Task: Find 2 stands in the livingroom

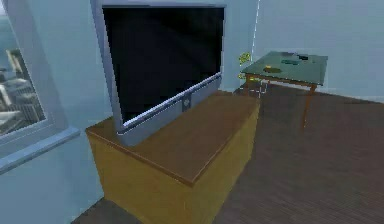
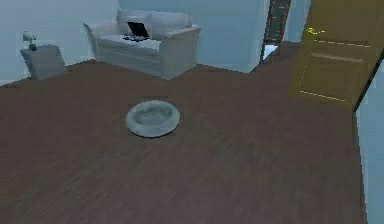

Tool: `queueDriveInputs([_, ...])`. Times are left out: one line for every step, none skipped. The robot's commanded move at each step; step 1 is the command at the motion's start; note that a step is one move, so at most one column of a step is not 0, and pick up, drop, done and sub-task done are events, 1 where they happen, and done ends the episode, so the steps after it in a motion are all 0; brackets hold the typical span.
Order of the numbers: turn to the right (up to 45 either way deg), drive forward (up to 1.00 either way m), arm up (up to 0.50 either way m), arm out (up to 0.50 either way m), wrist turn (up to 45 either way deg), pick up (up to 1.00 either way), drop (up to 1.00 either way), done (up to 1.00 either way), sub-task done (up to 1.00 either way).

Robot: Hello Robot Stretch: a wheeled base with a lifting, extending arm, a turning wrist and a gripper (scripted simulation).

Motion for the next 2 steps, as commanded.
queueDriveInputs([0.0,0.0,0.0,0.0,0.0,0.0,0.0,0.0,1.0])
queueDriveInputs([45.0,0.0,0.0,0.0,0.0,0.0,0.0,0.0,0.0])
